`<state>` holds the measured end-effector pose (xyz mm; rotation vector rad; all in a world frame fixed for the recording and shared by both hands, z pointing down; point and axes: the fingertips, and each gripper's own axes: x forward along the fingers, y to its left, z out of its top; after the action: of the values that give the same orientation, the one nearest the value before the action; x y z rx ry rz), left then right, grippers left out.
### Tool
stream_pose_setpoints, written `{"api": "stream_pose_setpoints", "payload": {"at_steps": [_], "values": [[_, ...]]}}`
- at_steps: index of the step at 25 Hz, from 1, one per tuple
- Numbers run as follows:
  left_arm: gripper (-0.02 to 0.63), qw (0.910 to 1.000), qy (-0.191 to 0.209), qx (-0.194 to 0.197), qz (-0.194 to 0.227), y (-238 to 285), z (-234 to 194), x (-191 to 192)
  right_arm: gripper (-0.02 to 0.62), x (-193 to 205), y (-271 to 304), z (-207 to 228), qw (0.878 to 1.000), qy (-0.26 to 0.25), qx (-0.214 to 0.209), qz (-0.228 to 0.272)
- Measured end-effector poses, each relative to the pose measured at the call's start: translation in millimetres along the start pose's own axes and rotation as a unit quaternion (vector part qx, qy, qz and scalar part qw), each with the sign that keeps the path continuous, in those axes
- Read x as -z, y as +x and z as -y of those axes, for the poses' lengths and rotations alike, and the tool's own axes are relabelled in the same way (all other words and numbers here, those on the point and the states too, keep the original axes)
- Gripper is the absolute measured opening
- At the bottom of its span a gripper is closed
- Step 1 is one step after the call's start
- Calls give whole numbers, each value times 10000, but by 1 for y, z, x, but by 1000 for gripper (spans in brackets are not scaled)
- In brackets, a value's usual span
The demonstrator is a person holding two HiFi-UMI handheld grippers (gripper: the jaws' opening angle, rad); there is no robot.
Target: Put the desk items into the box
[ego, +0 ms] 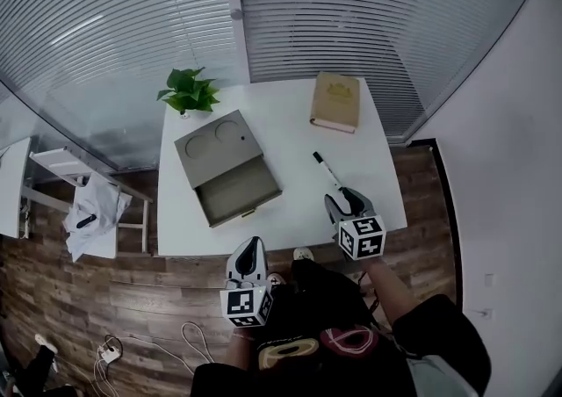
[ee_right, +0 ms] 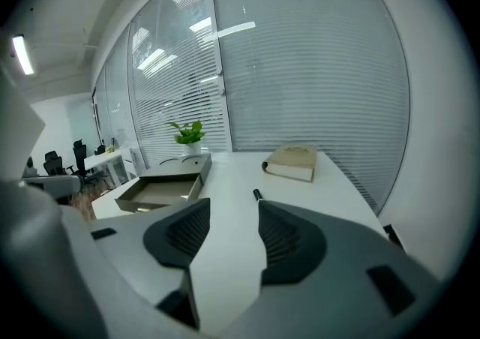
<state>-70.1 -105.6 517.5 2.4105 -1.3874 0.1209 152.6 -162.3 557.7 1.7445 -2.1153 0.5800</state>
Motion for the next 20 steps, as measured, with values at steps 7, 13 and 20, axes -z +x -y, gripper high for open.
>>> {"api": "stream_pose_setpoints", "payload": {"at_steps": [7, 13, 20], "values": [[18, 9982, -412, -406, 138, 8, -17, -8, 193, 7, 29, 29, 9990, -208, -36, -404], [18, 9971, -371, -635, 187, 19, -16, -13, 193, 20, 53, 44, 9967, -304, -154, -742], [18, 9957, -346, -845, 124, 29, -12, -12, 192, 24, 82, 58, 9928, -429, -283, -1084]]}}
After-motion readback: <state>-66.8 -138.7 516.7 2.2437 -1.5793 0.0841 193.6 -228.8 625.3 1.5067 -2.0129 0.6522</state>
